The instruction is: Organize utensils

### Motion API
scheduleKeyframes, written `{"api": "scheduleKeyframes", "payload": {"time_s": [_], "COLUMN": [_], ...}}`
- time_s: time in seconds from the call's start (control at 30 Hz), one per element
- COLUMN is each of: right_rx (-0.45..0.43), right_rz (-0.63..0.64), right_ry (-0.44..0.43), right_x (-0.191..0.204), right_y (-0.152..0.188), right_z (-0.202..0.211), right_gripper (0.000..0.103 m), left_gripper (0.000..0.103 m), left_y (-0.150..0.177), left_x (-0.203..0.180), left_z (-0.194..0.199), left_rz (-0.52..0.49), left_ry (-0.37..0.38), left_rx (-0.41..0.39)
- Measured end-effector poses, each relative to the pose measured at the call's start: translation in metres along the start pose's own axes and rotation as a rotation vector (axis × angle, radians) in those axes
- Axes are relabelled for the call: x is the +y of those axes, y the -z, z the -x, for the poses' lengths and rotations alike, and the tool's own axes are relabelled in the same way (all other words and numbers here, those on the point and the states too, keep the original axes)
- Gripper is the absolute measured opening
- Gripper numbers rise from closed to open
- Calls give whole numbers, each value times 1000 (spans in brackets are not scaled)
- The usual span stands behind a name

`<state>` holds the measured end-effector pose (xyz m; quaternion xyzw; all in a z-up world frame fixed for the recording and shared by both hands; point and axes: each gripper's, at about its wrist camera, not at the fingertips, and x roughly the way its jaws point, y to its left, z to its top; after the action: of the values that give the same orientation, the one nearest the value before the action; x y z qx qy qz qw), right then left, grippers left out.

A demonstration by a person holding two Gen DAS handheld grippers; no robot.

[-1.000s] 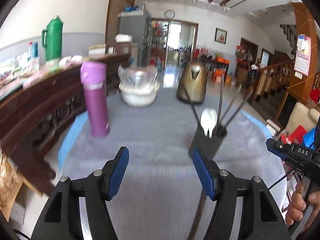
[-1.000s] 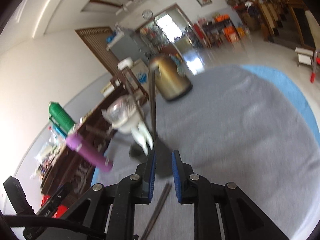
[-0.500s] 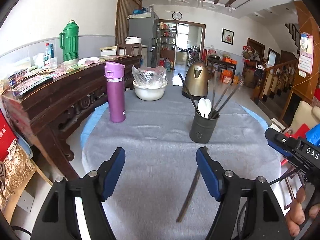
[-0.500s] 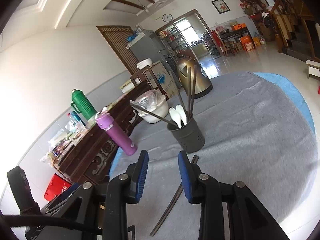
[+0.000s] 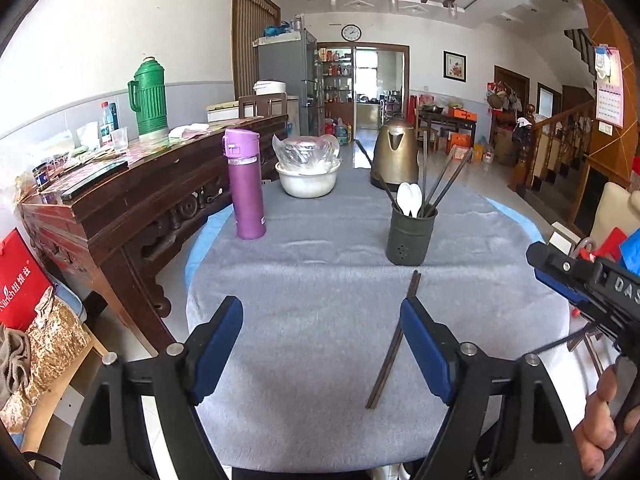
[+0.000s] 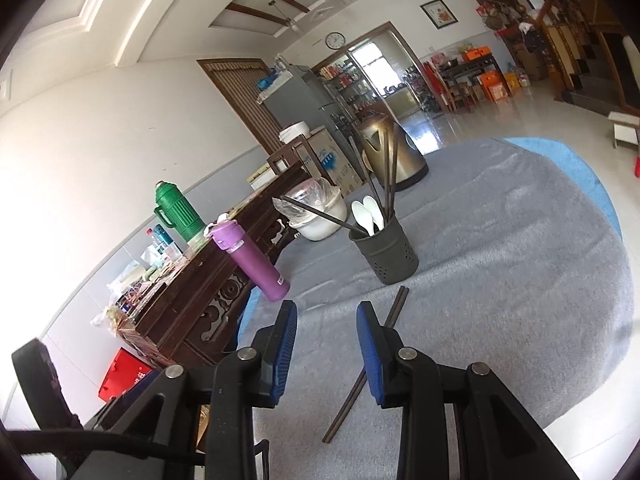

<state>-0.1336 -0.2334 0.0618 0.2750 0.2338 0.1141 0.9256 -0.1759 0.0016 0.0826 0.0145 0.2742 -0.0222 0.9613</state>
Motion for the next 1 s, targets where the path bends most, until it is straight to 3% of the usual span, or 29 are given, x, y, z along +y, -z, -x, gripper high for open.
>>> {"api": "scheduleKeyframes", "payload": {"time_s": [0.3,1.0], "right_rx": [9,20], "right_rz": [-28,-19], "right_ry": [6,27], "right_x": [4,2], "right_y": [8,16], "right_z": [-8,-9], "right_gripper": [34,34], "left_gripper": [81,82], "left_y": [4,10], "left_x": [15,7], "left_z": [17,23], "left_rz": [-27,-64], "left_ry": [-47,-41], "left_rx": [-60,-90]}}
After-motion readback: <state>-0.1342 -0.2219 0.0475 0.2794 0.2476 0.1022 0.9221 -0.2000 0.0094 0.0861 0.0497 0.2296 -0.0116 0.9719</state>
